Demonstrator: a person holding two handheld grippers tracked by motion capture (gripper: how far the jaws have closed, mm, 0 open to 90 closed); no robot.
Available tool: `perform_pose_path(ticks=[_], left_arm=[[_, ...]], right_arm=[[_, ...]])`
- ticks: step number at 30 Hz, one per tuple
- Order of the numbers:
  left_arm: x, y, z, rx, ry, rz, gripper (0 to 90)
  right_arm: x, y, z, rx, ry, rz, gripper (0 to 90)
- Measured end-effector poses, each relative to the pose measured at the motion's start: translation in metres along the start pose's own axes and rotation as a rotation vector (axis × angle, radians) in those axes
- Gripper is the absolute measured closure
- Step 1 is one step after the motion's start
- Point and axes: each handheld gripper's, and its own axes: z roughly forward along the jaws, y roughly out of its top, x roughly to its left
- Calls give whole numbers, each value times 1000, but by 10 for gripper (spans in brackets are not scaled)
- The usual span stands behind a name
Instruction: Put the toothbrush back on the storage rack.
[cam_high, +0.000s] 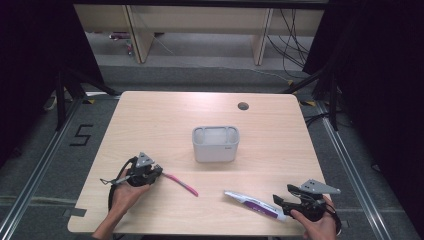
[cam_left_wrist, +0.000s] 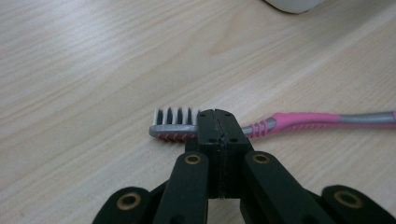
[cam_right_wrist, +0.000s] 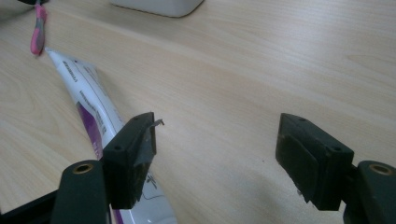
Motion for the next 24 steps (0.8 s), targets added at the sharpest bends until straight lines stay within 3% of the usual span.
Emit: perform_pose_path(ticks=[1,4,14,24], left_arm=[[0,1,1,1,-5,-5,893],[0,5,6,5,-7,-3,893],[-4,21,19,-7,-13,-9,888],[-9,33,30,16,-22,-13,872]], right_arm=[[0,0,0,10,16,11,296],[0,0,-1,0,-6,6,296],[0,0,0,0,-14,6,296],[-1,0,-1,5,-2,-1,296]])
